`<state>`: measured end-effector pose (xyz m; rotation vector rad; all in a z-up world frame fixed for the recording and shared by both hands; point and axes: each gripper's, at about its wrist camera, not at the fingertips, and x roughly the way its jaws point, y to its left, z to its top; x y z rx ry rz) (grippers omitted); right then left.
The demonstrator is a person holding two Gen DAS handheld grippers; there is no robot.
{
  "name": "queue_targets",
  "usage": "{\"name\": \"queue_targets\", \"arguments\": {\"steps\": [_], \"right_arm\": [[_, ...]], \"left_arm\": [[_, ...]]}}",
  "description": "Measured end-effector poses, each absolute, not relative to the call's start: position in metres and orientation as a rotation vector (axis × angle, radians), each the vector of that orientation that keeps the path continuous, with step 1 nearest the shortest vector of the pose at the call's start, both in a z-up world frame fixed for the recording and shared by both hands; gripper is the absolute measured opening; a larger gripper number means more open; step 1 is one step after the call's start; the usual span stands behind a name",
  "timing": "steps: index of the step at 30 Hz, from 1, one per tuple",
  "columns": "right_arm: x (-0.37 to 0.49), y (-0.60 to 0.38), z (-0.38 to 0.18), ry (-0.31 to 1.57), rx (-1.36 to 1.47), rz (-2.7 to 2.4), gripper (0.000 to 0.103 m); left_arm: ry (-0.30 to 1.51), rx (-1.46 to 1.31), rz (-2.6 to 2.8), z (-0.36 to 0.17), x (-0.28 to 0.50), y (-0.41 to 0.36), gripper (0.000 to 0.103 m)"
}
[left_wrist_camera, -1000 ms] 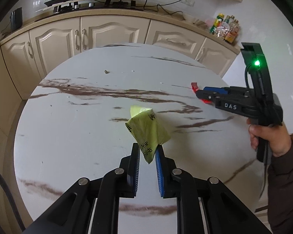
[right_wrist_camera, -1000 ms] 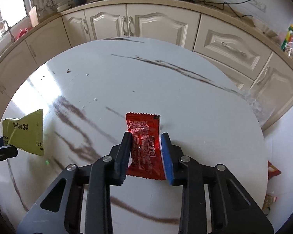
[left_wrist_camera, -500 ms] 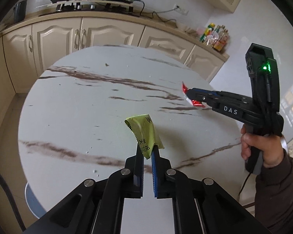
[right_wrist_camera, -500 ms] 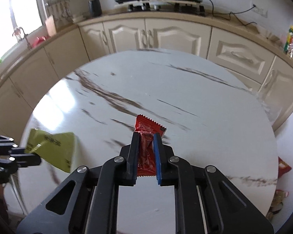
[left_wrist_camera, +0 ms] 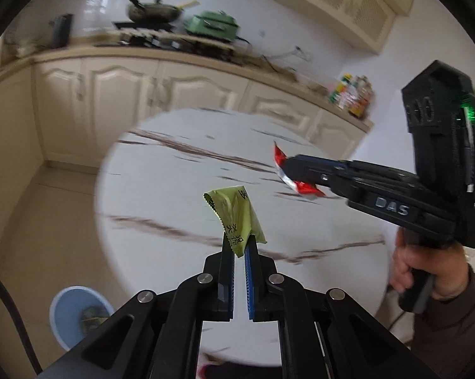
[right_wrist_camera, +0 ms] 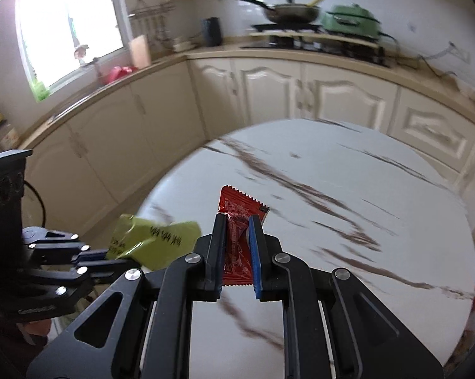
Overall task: Collect trash
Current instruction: 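Carry the yellow-green packet and red wrapper over the blue bucket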
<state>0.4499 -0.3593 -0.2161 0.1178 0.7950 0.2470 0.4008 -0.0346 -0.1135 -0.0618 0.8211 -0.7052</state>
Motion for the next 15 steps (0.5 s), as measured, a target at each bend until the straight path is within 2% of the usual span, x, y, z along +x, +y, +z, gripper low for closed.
{"name": "queue_targets", "arguments": {"steps": [8,15], "right_arm": [[0.467,-0.236,-0.208,0.771,0.059,0.445,0.014],[0.496,-0.113,-0.246,0.834,-0.013,0.621,0.014]], "left_arm": [[0.775,-0.113,-0.475,-0.114,0.385,0.087,0.002],[0.847,-0.179,-0.258,-0.159,0.389,0.188,0.002]]}}
